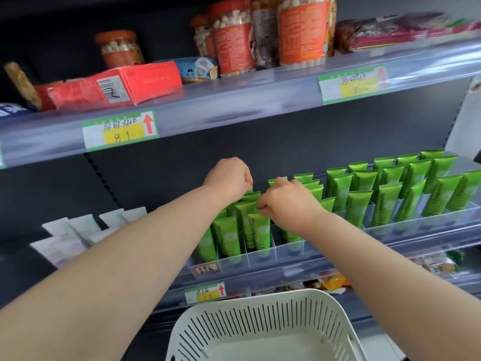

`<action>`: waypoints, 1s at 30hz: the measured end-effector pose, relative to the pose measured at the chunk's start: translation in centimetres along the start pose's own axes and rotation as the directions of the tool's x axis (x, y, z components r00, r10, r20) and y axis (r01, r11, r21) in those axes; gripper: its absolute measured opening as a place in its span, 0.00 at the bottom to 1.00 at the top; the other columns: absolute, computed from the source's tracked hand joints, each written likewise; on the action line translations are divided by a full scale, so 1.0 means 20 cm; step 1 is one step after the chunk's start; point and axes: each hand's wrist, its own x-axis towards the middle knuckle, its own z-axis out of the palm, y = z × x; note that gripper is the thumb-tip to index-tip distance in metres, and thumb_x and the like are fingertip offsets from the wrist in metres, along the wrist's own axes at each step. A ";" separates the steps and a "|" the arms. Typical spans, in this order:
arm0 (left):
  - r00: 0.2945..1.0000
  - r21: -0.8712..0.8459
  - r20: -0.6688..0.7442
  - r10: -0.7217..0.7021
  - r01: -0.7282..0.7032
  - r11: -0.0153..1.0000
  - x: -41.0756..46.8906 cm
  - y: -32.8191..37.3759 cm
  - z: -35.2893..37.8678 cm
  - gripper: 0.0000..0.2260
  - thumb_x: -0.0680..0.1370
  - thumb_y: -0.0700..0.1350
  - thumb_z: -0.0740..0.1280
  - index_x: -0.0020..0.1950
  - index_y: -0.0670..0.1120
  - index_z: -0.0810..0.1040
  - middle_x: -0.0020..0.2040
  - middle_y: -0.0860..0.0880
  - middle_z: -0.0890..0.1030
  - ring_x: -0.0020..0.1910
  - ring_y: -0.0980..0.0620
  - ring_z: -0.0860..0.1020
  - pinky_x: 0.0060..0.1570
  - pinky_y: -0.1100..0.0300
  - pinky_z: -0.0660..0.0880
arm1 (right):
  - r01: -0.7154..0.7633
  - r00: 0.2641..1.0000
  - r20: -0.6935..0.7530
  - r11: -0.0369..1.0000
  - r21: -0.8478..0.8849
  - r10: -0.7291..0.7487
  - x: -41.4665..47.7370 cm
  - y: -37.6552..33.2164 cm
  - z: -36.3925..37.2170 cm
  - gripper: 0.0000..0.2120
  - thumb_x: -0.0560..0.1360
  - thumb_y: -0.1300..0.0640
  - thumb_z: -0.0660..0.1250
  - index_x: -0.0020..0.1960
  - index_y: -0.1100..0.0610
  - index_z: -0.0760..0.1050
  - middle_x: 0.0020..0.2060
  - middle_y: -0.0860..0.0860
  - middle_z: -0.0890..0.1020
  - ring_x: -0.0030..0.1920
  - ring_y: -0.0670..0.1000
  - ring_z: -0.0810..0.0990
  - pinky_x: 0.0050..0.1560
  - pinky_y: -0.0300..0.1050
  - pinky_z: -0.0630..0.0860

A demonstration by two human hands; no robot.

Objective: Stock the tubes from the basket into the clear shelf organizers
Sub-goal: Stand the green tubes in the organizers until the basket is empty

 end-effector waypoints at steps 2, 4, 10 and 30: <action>1.000 -0.010 -0.007 0.001 -0.001 1.000 -0.02 -0.02 0.00 0.05 0.73 0.41 0.71 0.43 0.50 0.84 0.45 0.54 0.83 0.46 0.51 0.80 0.46 0.56 0.78 | 0.000 1.000 0.009 1.000 -0.024 0.000 0.00 -0.02 0.02 0.10 0.79 0.54 0.59 0.53 0.48 0.79 0.44 0.48 0.81 0.53 0.53 0.69 0.45 0.46 0.60; 1.000 -0.005 -0.002 0.009 -0.009 1.000 -0.03 -0.03 0.01 0.05 0.73 0.40 0.70 0.43 0.50 0.85 0.45 0.55 0.83 0.47 0.51 0.80 0.46 0.56 0.78 | -0.016 1.000 0.019 1.000 -0.009 0.016 0.01 -0.03 0.03 0.10 0.79 0.57 0.60 0.54 0.47 0.79 0.45 0.47 0.81 0.54 0.53 0.69 0.46 0.46 0.60; 0.999 -0.016 0.032 0.008 -0.008 1.000 -0.03 -0.05 0.03 0.05 0.73 0.41 0.71 0.44 0.50 0.85 0.46 0.53 0.83 0.48 0.51 0.80 0.48 0.56 0.78 | -0.034 0.998 0.048 0.999 0.017 0.033 0.00 -0.01 0.03 0.10 0.79 0.56 0.61 0.53 0.47 0.79 0.44 0.47 0.80 0.56 0.53 0.70 0.47 0.47 0.61; 0.994 0.160 0.095 0.045 -0.060 0.985 -0.03 0.07 0.10 0.07 0.73 0.40 0.70 0.47 0.50 0.84 0.48 0.50 0.83 0.49 0.45 0.80 0.48 0.55 0.78 | -0.180 0.974 -0.117 0.977 0.113 0.193 -0.10 0.10 -0.01 0.12 0.78 0.56 0.60 0.58 0.48 0.78 0.52 0.50 0.76 0.54 0.54 0.72 0.50 0.50 0.70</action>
